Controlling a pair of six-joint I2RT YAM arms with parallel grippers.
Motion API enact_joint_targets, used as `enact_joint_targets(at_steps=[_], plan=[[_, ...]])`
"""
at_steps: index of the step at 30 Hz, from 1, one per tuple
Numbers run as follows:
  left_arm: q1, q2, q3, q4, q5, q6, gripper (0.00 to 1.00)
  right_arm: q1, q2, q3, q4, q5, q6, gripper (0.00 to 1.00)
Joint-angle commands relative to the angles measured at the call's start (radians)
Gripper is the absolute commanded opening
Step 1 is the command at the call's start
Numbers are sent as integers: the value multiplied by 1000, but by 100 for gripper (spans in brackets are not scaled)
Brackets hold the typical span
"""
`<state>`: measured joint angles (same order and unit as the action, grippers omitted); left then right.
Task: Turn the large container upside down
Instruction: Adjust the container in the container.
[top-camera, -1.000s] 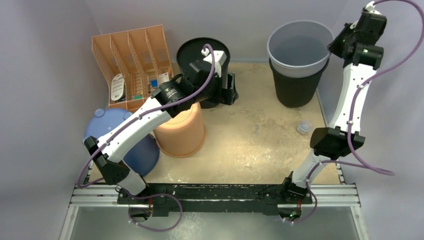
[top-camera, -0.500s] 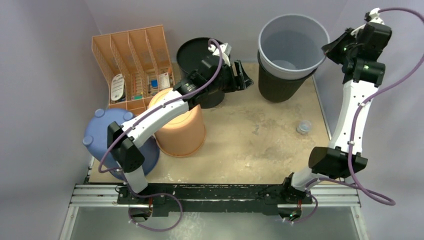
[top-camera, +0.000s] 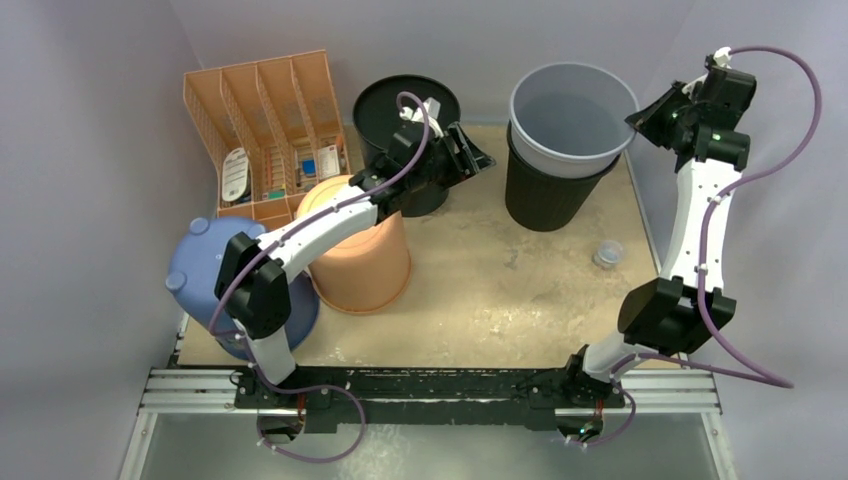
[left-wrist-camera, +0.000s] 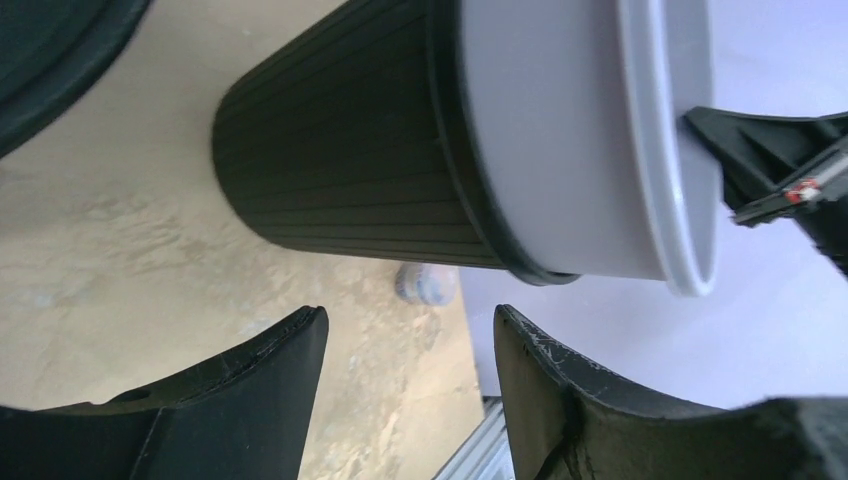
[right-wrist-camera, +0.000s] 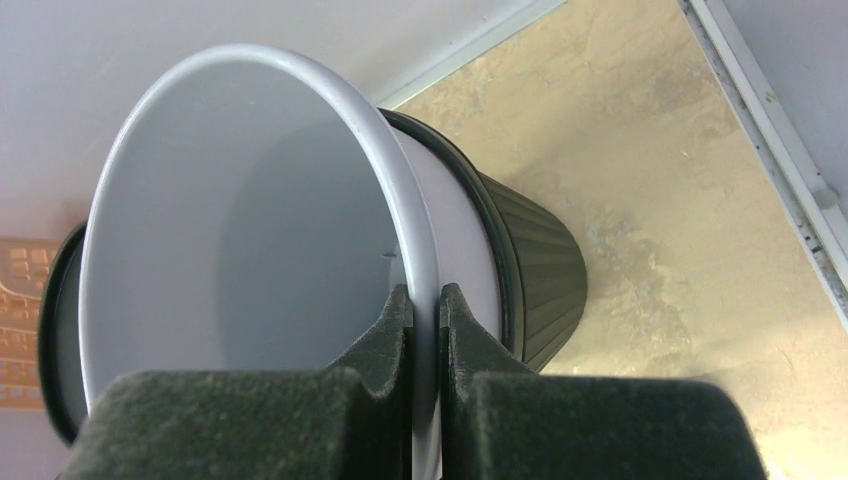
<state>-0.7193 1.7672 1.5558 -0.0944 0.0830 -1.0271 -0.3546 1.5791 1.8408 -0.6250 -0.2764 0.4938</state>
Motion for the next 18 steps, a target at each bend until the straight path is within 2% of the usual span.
enact_joint_targets(at_steps=[1,4,12,18], plan=[[-6,11,1,198,34,-93,61,-3,-67,2,176,-83,76,0],[-22,29,-1,271,39,-134,60,-3,-72,-12,182,-91,79,0],[-59,105,48,276,24,-193,53,-4,-74,-15,187,-124,91,0],[-81,143,20,362,5,-248,52,-4,-84,-29,191,-137,95,0]])
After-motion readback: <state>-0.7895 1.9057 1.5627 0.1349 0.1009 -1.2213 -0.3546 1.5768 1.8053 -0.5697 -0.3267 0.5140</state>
